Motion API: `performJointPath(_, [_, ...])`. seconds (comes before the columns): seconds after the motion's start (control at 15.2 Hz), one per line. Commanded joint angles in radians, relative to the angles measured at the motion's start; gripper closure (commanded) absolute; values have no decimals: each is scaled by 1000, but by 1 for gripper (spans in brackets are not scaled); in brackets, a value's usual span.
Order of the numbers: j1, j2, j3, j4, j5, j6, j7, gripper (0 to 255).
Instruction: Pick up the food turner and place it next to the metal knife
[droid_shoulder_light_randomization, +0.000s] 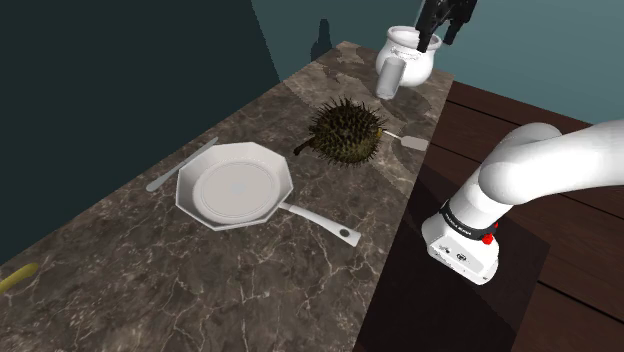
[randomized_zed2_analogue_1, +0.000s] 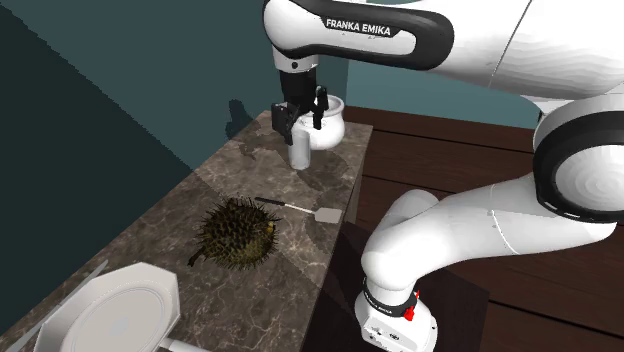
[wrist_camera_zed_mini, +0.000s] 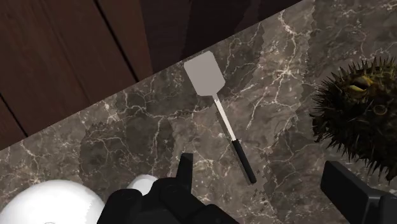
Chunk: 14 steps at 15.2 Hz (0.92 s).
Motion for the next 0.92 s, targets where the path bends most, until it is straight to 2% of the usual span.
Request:
performJointPath(0.0, [0,0,0,0,0,0,0,0])
performJointPath(0.46, [43,-29,-88,-252,-36,264,-169,0])
performJointPath(0.86, [76,25,-176,-416,-71,515,-318,0])
